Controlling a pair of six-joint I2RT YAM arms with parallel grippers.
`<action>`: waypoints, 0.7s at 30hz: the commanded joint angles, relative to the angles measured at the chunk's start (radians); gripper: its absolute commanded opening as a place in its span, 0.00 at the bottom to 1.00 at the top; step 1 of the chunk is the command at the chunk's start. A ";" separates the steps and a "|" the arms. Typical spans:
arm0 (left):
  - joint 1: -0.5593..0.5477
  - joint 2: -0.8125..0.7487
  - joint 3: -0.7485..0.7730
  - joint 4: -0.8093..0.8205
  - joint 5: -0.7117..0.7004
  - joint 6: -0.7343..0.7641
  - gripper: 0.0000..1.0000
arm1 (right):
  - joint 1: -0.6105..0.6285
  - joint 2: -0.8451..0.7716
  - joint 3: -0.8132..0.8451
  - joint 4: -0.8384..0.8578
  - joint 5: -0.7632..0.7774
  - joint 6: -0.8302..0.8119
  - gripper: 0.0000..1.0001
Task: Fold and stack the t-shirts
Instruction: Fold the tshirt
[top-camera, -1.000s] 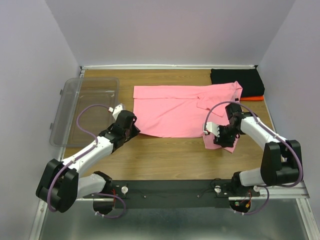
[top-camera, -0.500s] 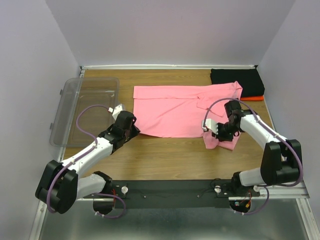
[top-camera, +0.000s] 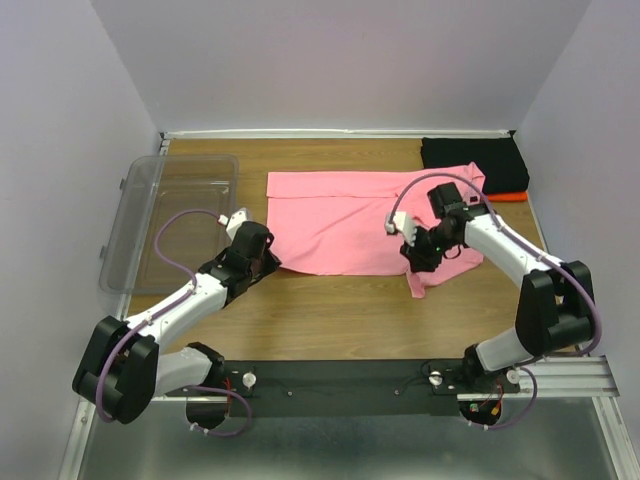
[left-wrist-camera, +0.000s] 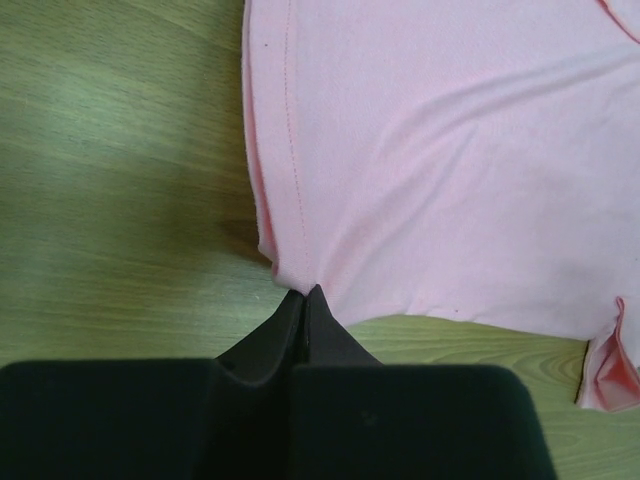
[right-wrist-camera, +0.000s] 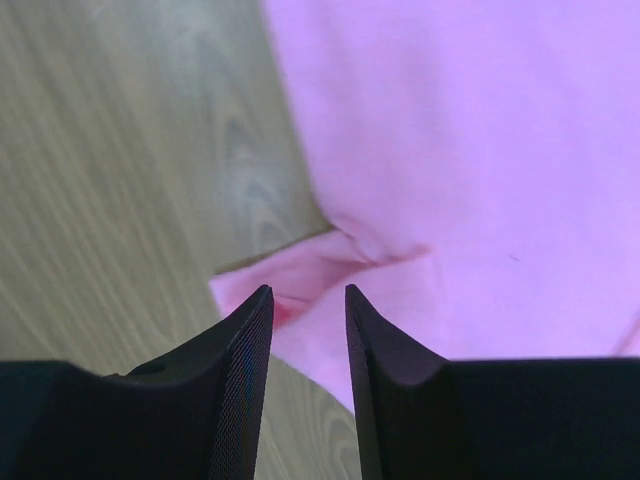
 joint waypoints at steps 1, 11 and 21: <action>-0.006 0.005 -0.003 0.019 0.010 0.014 0.00 | -0.095 -0.004 0.103 0.096 0.045 0.220 0.43; -0.006 0.009 -0.006 0.031 0.022 0.021 0.00 | -0.207 0.220 0.183 0.027 -0.076 0.078 0.44; -0.006 0.009 -0.006 0.031 0.031 0.022 0.00 | -0.206 0.352 0.209 -0.090 -0.183 -0.289 0.46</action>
